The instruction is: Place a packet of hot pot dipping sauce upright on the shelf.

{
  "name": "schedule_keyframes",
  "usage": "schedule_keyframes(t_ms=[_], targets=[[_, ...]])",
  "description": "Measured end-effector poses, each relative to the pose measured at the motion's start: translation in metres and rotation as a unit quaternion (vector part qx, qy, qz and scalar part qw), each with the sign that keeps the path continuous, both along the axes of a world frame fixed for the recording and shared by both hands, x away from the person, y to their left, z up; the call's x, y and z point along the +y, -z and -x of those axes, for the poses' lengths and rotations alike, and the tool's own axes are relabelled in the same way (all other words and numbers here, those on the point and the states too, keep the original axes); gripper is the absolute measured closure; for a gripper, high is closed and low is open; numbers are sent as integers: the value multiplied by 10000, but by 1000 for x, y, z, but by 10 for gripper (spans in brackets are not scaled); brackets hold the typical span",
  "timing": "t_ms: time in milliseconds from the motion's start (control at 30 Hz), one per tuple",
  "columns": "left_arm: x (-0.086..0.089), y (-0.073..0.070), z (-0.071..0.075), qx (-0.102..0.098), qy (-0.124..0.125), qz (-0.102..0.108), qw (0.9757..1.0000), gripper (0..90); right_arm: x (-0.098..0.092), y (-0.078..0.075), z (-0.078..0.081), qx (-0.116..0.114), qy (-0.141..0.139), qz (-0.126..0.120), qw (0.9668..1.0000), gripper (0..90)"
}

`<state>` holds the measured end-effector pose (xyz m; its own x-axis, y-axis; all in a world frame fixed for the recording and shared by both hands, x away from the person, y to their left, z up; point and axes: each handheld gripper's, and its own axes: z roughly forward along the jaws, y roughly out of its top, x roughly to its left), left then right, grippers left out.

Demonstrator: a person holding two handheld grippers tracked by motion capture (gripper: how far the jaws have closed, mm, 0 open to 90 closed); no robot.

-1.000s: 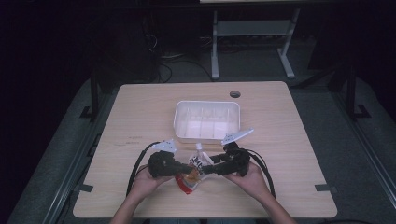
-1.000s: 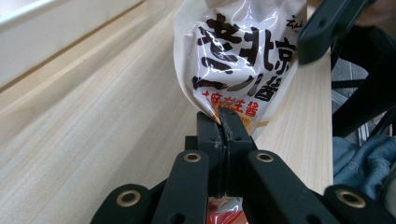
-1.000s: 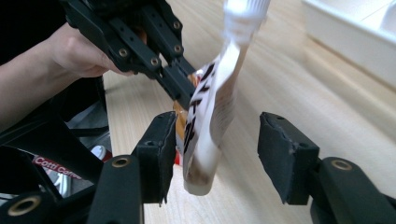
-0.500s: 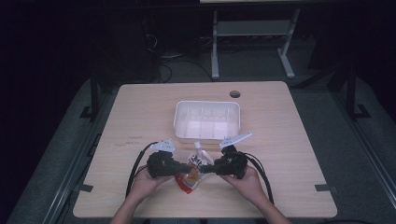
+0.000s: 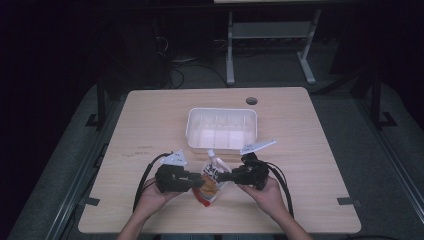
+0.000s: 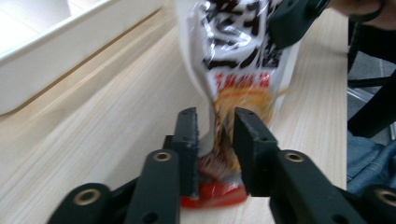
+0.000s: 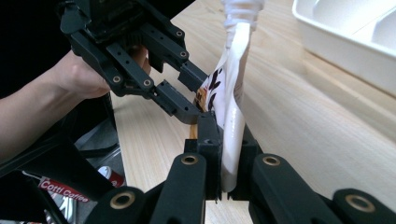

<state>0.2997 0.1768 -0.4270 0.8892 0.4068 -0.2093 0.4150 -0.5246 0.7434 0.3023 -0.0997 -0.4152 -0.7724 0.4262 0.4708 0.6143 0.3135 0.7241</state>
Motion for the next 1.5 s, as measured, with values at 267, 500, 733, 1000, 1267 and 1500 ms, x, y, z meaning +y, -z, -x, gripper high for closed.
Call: schedule_keyframes(t_ms=[267,500,733,1000,1267,1500], targets=[[1,-1,3,-171,-87,-174,9997,593,-7,-16,3,-160,162,39,9997,875],[5,0,4,-362,-217,-324,9986,548,-19,-23,2,-198,365,-28,9991,881],[5,1,4,-311,-215,-271,9989,502,-25,-28,2,-214,431,-64,9988,882],[5,3,6,-348,-314,-304,9984,450,-31,-34,4,-343,584,-78,9977,885],[3,2,10,-439,-351,-315,9979,408,-41,-49,6,-467,767,-135,9959,885],[3,4,11,-474,-377,-392,9974,385,-47,-61,4,-483,884,-70,9949,886]])
